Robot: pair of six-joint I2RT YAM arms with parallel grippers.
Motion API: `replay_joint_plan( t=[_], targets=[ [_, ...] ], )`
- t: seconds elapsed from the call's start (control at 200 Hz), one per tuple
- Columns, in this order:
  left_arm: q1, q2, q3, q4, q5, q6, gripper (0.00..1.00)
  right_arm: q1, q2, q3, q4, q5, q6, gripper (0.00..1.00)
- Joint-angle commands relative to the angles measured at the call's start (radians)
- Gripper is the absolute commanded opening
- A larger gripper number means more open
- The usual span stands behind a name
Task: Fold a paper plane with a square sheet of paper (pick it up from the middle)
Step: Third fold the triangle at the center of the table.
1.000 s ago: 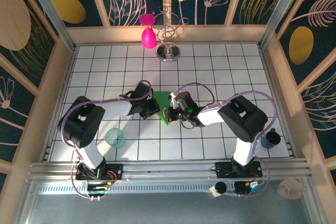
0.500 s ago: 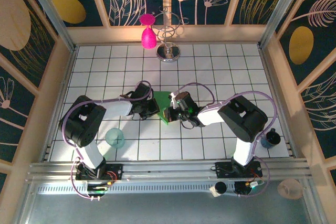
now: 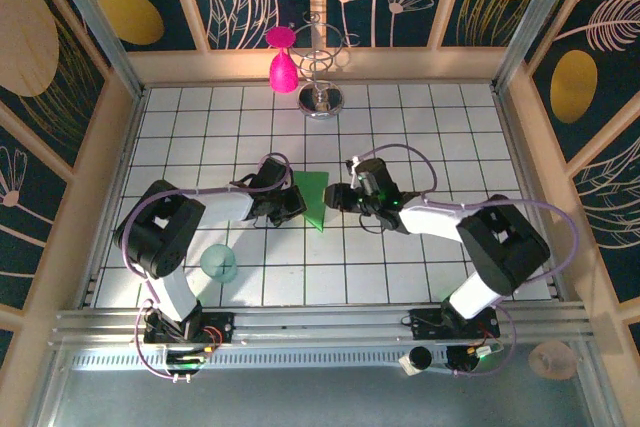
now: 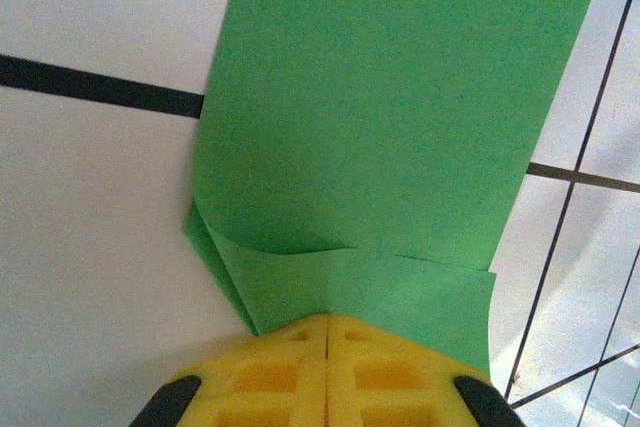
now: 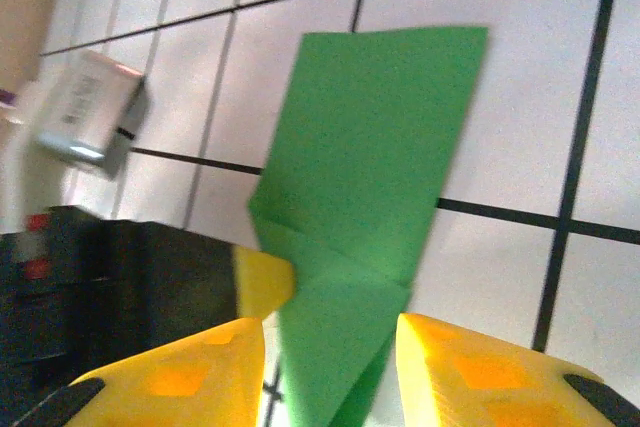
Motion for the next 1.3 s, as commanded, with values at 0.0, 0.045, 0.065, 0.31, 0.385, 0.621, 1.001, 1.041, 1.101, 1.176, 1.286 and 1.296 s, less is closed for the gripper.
replay_joint_plan(
  t=[0.0, 0.045, 0.065, 0.31, 0.385, 0.621, 1.001, 1.041, 1.101, 1.176, 1.286, 1.296],
  targets=[
    [-0.003, 0.044, -0.035, -0.026, -0.062, -0.027, 0.08, 0.006, -0.03, -0.004, -0.04, -0.064, 0.064, 0.37],
    [-0.003, 0.042, -0.038, -0.021, -0.065, -0.032, 0.08, 0.012, -0.025, 0.004, -0.046, -0.091, 0.078, 0.34],
    [-0.004, 0.042, -0.039, -0.019, -0.067, -0.033, 0.08, 0.015, -0.021, 0.01, -0.051, -0.1, 0.083, 0.33],
    [-0.004, 0.038, -0.055, -0.002, -0.054, -0.035, 0.08, 0.082, 0.086, 0.136, -0.164, -0.136, 0.1, 0.1],
    [-0.005, 0.037, -0.057, 0.002, -0.046, -0.03, 0.08, 0.088, 0.113, 0.159, -0.176, -0.142, 0.111, 0.07],
    [-0.003, 0.043, -0.058, 0.001, -0.036, -0.023, 0.08, 0.099, 0.187, 0.214, -0.218, -0.154, 0.118, 0.03],
    [-0.003, 0.05, -0.058, -0.012, -0.042, -0.023, 0.08, 0.104, 0.242, 0.245, -0.247, -0.168, 0.101, 0.01],
    [-0.003, 0.05, -0.058, -0.013, -0.044, -0.021, 0.08, 0.104, 0.244, 0.247, -0.254, -0.165, 0.098, 0.02],
    [-0.005, 0.05, -0.056, -0.016, -0.043, -0.02, 0.08, 0.104, 0.249, 0.248, -0.259, -0.161, 0.095, 0.02],
    [-0.004, 0.05, -0.056, -0.019, -0.046, -0.02, 0.08, 0.104, 0.255, 0.249, -0.268, -0.155, 0.091, 0.01],
    [-0.003, 0.048, -0.056, -0.024, -0.05, -0.018, 0.08, 0.104, 0.258, 0.249, -0.275, -0.151, 0.089, 0.01],
    [-0.004, 0.047, -0.056, -0.025, -0.05, -0.018, 0.08, 0.104, 0.258, 0.248, -0.275, -0.15, 0.089, 0.01]
  ],
)
